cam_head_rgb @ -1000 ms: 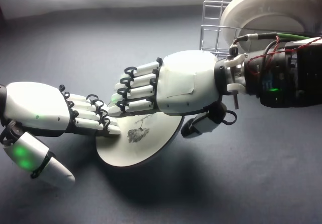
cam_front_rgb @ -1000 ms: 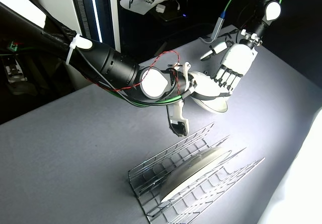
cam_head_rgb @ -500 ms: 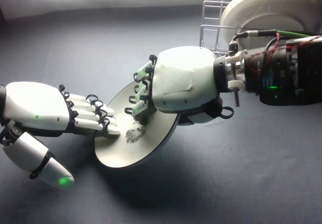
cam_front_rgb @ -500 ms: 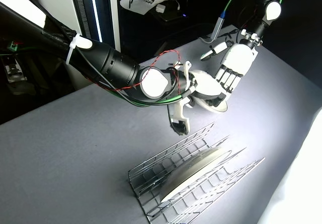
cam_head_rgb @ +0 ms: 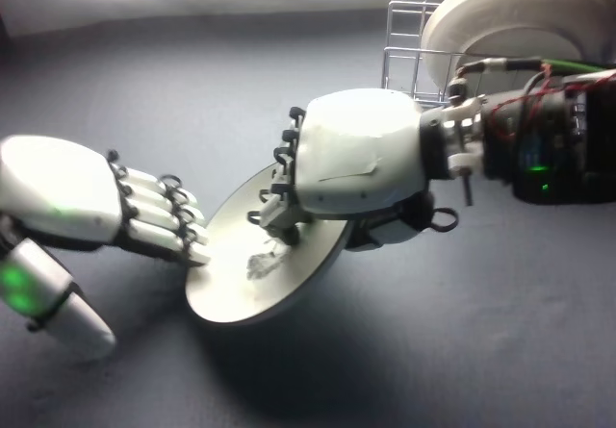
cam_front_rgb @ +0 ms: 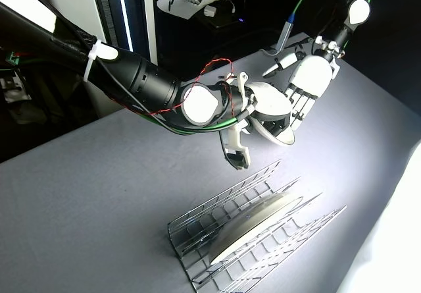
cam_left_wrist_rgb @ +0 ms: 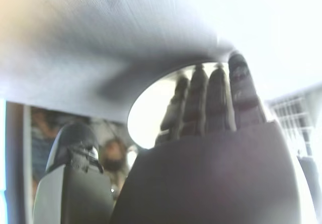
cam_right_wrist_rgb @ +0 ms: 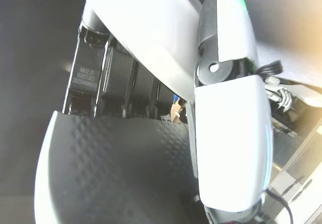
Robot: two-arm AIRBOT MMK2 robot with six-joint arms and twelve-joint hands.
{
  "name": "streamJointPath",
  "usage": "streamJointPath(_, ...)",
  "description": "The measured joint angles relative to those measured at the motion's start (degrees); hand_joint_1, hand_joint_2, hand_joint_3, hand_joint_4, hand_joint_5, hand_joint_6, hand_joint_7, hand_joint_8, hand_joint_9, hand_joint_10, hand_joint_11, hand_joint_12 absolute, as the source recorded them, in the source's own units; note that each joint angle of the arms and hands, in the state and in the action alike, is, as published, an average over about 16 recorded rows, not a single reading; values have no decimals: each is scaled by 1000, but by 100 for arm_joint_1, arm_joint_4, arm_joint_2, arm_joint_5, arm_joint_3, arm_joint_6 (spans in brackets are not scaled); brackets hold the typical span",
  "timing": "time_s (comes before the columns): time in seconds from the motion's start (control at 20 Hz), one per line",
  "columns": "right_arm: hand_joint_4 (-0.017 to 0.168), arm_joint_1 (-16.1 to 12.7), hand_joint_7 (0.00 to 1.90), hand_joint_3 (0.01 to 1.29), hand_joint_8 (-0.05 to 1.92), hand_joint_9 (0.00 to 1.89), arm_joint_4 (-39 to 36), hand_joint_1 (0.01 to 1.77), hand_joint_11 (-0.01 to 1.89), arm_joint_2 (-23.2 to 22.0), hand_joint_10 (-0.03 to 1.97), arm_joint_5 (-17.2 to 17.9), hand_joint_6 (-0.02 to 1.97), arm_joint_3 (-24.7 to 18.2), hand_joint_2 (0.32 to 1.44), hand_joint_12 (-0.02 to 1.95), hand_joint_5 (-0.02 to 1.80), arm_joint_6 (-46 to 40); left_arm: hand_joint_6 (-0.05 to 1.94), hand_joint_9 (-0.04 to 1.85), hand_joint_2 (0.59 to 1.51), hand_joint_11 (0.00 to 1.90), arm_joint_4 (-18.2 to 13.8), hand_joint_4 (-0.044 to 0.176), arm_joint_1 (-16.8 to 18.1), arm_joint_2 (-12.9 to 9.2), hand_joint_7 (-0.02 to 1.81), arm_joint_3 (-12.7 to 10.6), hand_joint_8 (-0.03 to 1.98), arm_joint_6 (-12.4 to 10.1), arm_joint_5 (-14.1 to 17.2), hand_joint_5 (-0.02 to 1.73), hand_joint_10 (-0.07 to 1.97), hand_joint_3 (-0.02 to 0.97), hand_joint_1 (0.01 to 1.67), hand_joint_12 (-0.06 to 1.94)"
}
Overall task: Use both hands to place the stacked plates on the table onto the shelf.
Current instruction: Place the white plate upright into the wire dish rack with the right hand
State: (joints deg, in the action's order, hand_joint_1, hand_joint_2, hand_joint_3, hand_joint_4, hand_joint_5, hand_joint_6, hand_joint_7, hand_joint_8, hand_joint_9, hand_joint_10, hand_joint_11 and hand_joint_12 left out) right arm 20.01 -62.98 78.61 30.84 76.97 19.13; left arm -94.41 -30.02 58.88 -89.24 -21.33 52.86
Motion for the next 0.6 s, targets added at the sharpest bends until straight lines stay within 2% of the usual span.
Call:
streamJointPath(0.35,-6,-194,937,15,889,893,317,1302,765,-290,1222,72,989,-200,991,1501,797,-8,18,52,1094,26,-169,4,677,-385,71,40,3,63,133,78,-57,7,14,12)
streamJointPath(0.6,-4,-353,966,14,983,871,831,1317,740,-471,1248,132,1096,-342,997,1502,828,-13,18,55,1092,26,-212,5,983,-621,78,45,4,76,161,83,-58,7,14,19)
